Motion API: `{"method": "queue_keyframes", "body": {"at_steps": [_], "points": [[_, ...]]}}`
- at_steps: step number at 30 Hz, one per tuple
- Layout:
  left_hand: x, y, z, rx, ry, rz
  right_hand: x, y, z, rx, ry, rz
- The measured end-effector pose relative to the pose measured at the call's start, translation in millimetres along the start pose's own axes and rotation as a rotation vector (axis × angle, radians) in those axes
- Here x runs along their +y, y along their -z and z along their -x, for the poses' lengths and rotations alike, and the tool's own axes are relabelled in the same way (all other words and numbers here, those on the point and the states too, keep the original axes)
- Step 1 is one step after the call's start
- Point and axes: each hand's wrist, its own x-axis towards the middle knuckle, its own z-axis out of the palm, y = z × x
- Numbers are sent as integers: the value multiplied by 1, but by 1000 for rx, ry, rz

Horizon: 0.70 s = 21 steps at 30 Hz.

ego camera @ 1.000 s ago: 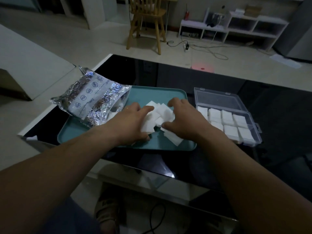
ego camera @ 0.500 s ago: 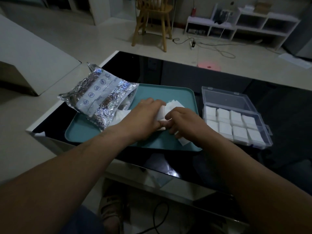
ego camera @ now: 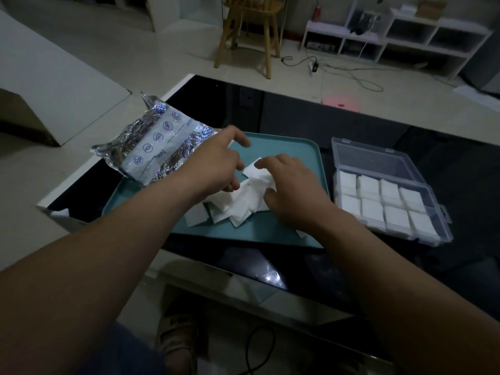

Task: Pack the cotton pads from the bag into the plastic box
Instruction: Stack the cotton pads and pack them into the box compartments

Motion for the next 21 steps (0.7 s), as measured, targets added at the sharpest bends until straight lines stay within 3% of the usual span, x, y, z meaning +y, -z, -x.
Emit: {"method": "queue_keyframes", "body": {"at_steps": [4,6,10,13,17,21], "points": [[-2,1,-1,-45,25,-19,1,-4,-12,-28,-45,135],[-4,0,-2,-62,61,44,3,-7,-15,52,-75,106],[-4,-7,0,-68,300,489,7,3,-18,343,-182,-120],[0,-14,3,-146,480,813,-4,16,-9,457,-199,-353],[6,-24,7,-244,513,968,-25,18,11,465,-80,-455],[8,-25,11,-262,510,946,-27,14,21,422,-16,-387]]}}
